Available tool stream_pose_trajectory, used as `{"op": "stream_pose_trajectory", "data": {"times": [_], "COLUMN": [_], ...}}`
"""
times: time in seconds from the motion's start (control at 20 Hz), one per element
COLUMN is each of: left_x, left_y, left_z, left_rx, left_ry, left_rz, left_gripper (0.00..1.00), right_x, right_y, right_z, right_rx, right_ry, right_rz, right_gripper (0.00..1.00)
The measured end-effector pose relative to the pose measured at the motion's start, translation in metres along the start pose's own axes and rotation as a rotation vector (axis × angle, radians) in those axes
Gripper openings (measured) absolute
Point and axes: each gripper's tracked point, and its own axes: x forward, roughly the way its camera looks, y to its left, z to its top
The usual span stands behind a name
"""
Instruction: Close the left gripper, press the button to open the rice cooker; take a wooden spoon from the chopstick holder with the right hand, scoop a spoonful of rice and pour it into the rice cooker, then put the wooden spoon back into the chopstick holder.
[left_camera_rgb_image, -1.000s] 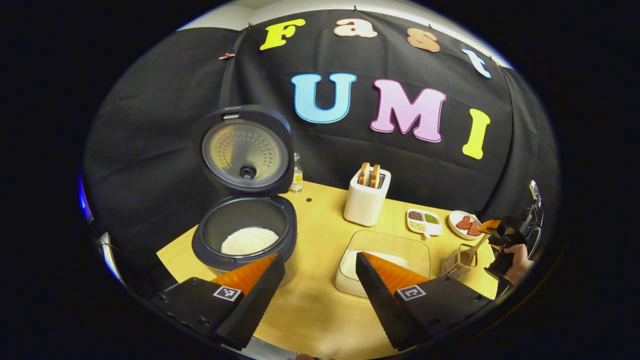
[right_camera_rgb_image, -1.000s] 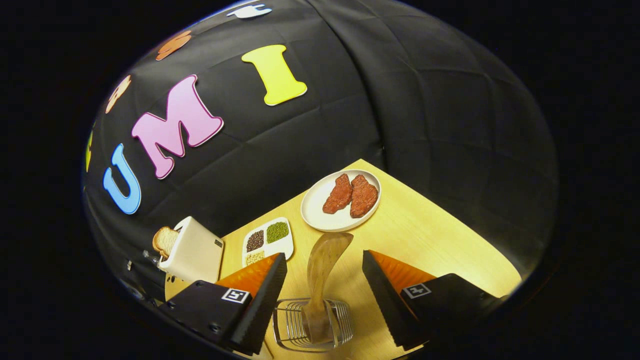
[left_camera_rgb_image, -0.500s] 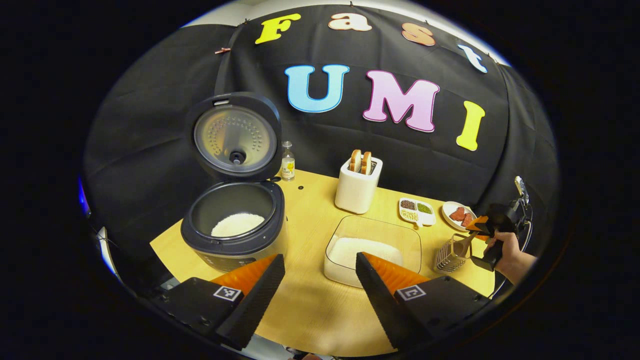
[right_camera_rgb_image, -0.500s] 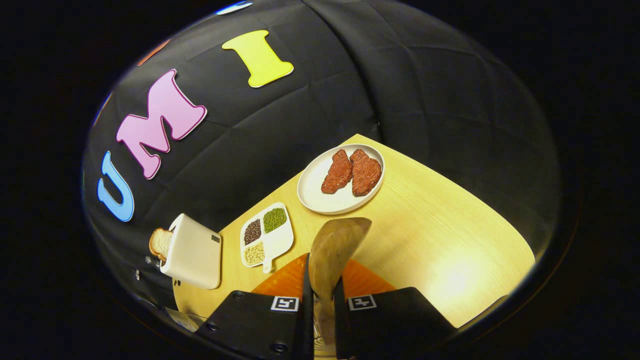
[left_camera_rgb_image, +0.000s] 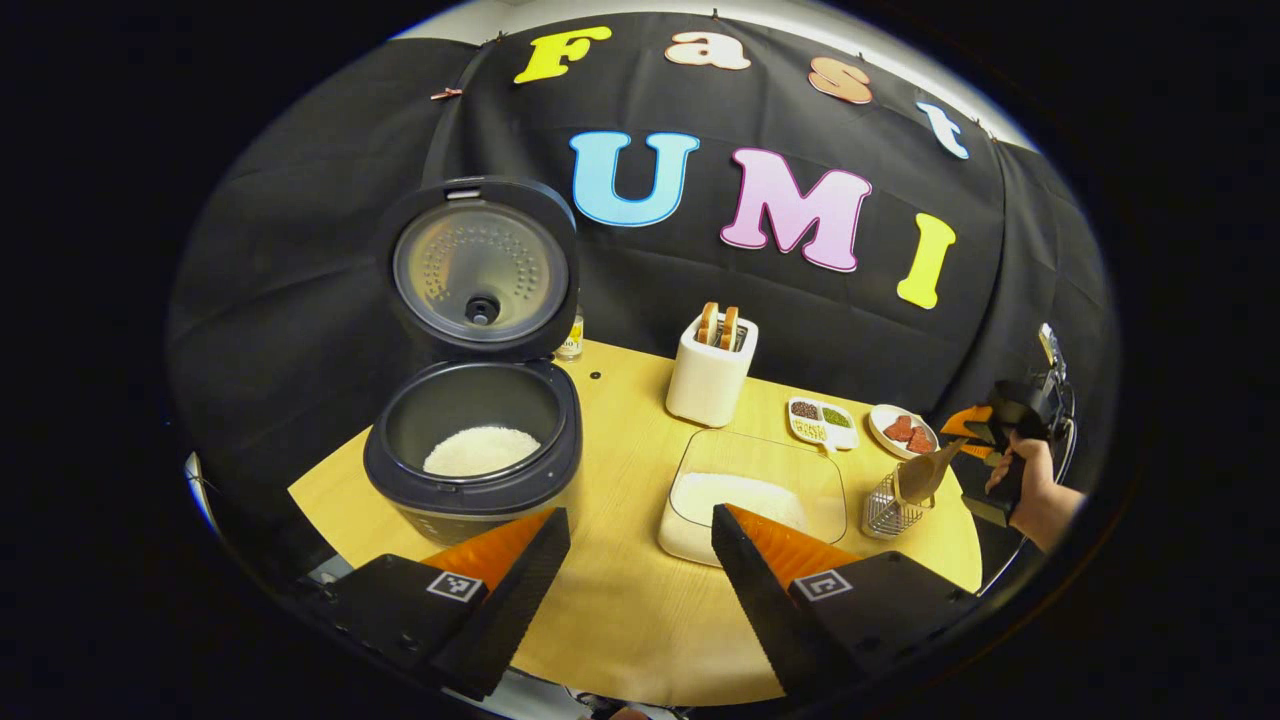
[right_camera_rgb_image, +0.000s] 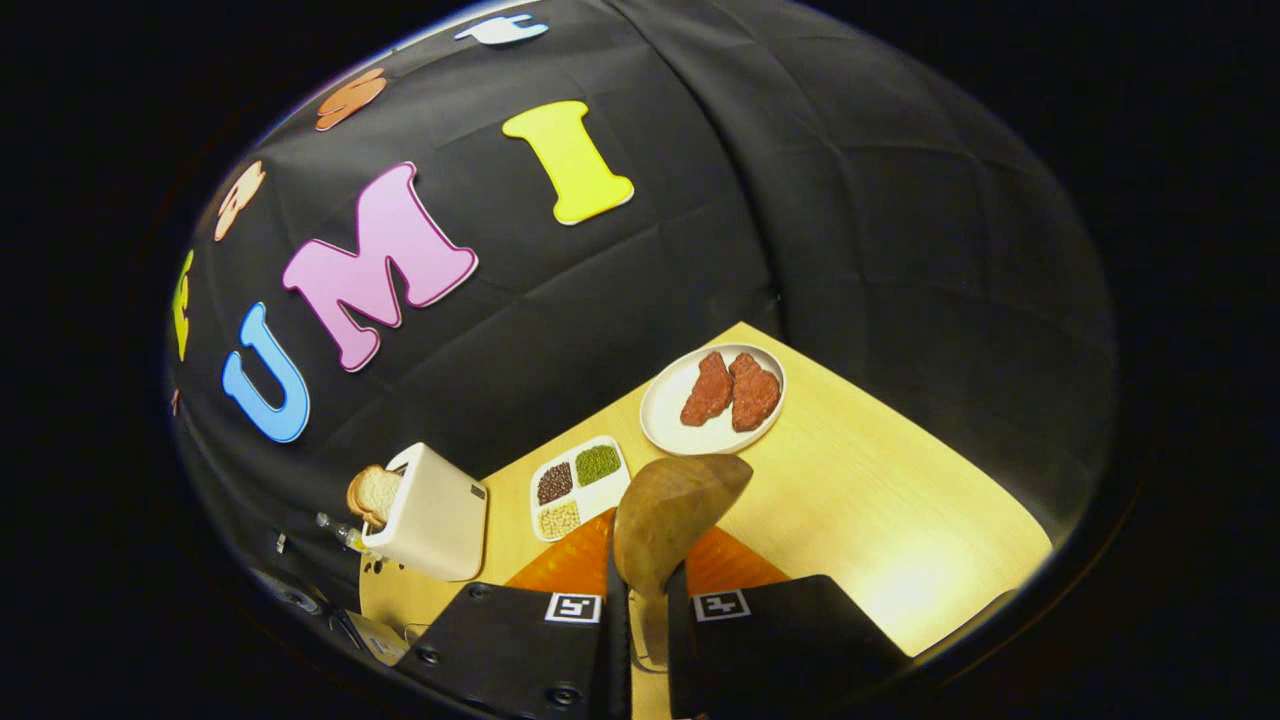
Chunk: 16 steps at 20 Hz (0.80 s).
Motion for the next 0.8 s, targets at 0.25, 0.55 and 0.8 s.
{"op": "stream_pose_trajectory", "data": {"times": [0.25,0.55,0.8], "left_x": [-0.002,-0.002,-0.001], "left_y": [0.022,0.043,0.049], "left_z": [0.0,-0.007,-0.011], "left_rx": [-0.015,0.012,0.018], "left_ry": [-0.019,-0.033,-0.024], "left_rz": [-0.064,-0.124,-0.198], "left_gripper": [0.97,0.97,0.97], "right_x": [-0.054,-0.094,-0.095], "right_y": [0.055,0.134,0.178], "right_z": [0.006,-0.015,-0.055], "right_rx": [-0.082,-0.112,-0.186], "right_ry": [-0.066,-0.064,-0.048], "right_rz": [0.084,0.195,0.263], "right_gripper": [0.19,0.19,0.19]}}
